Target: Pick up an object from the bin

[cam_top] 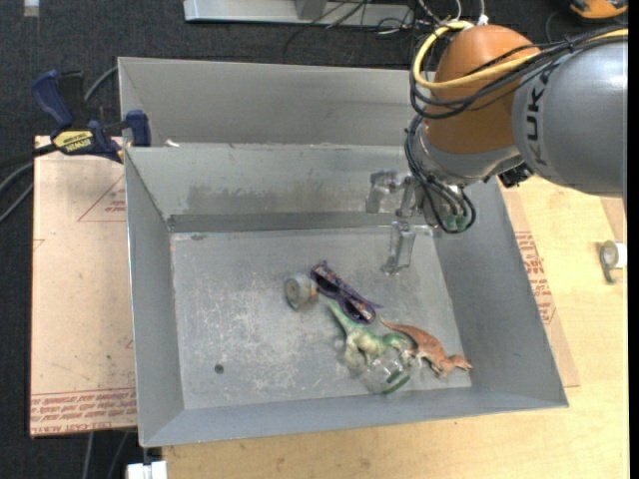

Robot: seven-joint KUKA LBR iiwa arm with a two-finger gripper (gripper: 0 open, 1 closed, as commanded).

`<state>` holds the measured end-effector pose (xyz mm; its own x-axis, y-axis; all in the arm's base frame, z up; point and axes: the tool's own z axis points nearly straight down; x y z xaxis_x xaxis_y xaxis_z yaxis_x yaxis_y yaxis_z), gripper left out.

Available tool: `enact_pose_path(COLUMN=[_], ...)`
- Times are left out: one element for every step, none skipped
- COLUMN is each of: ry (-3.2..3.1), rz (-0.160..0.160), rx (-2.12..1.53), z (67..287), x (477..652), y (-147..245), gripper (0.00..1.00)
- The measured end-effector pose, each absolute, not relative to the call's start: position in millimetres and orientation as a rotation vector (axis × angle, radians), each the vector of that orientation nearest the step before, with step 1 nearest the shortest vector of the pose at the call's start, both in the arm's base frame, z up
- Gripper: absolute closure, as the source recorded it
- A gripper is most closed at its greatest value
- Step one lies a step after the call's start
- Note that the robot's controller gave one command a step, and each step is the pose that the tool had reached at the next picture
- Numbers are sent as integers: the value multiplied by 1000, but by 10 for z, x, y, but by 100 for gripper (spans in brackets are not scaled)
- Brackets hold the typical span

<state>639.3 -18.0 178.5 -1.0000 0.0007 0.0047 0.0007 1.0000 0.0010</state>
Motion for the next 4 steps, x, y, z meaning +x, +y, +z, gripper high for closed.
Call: enact_pose_path(ry=[-3144, -3138, -3144, -3143], rz=[-1, -2, -3, -6], rx=[0, 160, 28, 98], z=[1838, 861, 779, 707], x=[6405, 6037, 6054, 5789], y=[-179, -249, -1, 500], gripper=[0, 0, 0, 0])
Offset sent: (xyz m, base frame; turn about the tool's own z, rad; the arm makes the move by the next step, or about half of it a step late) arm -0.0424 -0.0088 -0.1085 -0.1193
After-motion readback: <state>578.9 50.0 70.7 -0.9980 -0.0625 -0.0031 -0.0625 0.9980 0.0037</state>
